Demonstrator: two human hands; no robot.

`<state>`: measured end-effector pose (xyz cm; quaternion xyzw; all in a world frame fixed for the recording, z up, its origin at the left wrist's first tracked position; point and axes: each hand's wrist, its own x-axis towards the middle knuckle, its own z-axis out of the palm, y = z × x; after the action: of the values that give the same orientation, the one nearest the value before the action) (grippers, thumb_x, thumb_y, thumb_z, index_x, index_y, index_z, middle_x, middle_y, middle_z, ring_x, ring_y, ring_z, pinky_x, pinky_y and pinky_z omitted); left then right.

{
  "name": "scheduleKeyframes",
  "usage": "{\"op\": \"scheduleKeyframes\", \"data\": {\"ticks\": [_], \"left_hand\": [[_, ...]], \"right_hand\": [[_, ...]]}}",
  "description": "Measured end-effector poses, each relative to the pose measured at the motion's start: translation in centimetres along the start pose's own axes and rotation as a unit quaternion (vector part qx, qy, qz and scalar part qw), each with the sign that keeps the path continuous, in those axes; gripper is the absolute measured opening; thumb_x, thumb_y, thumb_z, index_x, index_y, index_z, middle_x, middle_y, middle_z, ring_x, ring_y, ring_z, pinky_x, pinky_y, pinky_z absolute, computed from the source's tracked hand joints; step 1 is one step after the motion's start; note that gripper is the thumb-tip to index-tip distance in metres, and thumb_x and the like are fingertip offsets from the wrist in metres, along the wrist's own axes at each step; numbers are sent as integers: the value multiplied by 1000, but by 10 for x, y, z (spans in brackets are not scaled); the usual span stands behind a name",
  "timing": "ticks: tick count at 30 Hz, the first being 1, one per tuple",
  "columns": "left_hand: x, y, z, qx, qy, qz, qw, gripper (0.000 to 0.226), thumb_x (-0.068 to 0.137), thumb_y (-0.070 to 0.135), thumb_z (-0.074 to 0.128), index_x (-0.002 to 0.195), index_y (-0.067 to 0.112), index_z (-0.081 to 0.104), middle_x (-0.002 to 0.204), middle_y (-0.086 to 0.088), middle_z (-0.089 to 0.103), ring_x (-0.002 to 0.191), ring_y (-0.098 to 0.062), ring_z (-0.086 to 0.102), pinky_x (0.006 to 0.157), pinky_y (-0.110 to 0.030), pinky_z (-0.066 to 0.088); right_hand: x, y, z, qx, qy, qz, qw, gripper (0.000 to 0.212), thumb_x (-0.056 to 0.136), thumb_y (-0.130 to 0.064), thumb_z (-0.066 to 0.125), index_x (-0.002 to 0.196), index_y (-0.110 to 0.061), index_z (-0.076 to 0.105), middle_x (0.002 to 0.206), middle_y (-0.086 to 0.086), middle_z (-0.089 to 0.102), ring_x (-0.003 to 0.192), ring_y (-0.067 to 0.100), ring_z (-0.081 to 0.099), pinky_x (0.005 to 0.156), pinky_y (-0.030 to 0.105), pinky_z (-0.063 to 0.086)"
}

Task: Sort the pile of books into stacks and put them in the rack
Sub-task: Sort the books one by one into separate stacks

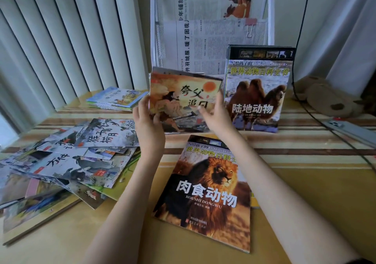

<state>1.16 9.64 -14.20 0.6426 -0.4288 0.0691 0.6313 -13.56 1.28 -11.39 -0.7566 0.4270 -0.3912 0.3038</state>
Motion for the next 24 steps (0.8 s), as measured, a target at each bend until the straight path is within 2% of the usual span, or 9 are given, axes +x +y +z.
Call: {"op": "scheduleKeyframes", "data": {"ticks": [3,6,9,12,14,17,20,22,24], "left_hand": [[-4,-22,5,93,-92,-56,990,82,82,-15,50,151,10,12,138,-21,29,125,-29,33,98,-18,20],[-8,-34,12,131,-231,-115,957,93,86,-4,54,149,7,-14,153,-27,7,141,-37,13,112,-31,15],[-10,-28,15,143,-283,-95,944,97,90,15,60,146,3,-18,154,-28,-10,144,-39,-3,118,-44,8],[-15,-15,16,162,-275,-105,942,86,90,3,50,148,2,-14,153,-30,-16,143,-42,-14,117,-46,-1],[-18,-7,17,199,-223,-76,951,80,85,-7,40,151,6,-2,156,-24,-7,143,-42,-8,116,-47,6],[-22,7,18,192,-183,6,964,65,83,-4,41,145,11,26,144,-17,38,128,-34,39,98,-38,39],[-34,24,17,91,-314,-92,941,60,91,14,52,144,18,25,125,-8,57,88,-19,63,73,-30,53],[-41,29,21,94,-411,-153,894,73,89,22,59,148,17,18,128,-8,54,92,-18,62,77,-32,55],[-45,31,25,74,-429,-169,884,75,86,18,64,147,15,22,140,-12,45,106,-20,56,85,-33,53]], "right_hand": [[1,26,27,-129,-26,1,991,91,91,-28,60,149,-32,-10,127,18,45,103,31,55,84,37,47],[-7,49,43,-203,0,17,979,71,95,-28,52,151,-28,9,128,15,48,113,31,51,86,39,47],[-4,52,44,-175,35,31,983,61,97,-17,47,150,-23,19,134,14,44,115,29,51,88,36,46],[-4,49,39,-124,64,58,988,65,94,-18,56,149,-18,23,123,10,53,103,24,57,82,30,49],[-6,47,27,-57,101,97,988,56,92,-19,58,143,-11,36,102,7,61,85,18,59,68,24,47],[-14,51,-2,-38,124,116,985,27,95,-17,52,119,-8,59,101,6,66,80,15,57,63,24,41],[-39,62,-42,-108,75,135,982,27,96,-15,48,118,-7,61,118,7,64,103,22,59,80,25,40],[-60,71,-63,-162,38,142,976,31,97,-20,48,122,-8,60,124,6,62,109,22,58,82,24,38],[-78,73,-73,-187,9,138,973,33,97,-25,49,124,-9,60,127,5,61,112,22,57,83,25,38]]}}
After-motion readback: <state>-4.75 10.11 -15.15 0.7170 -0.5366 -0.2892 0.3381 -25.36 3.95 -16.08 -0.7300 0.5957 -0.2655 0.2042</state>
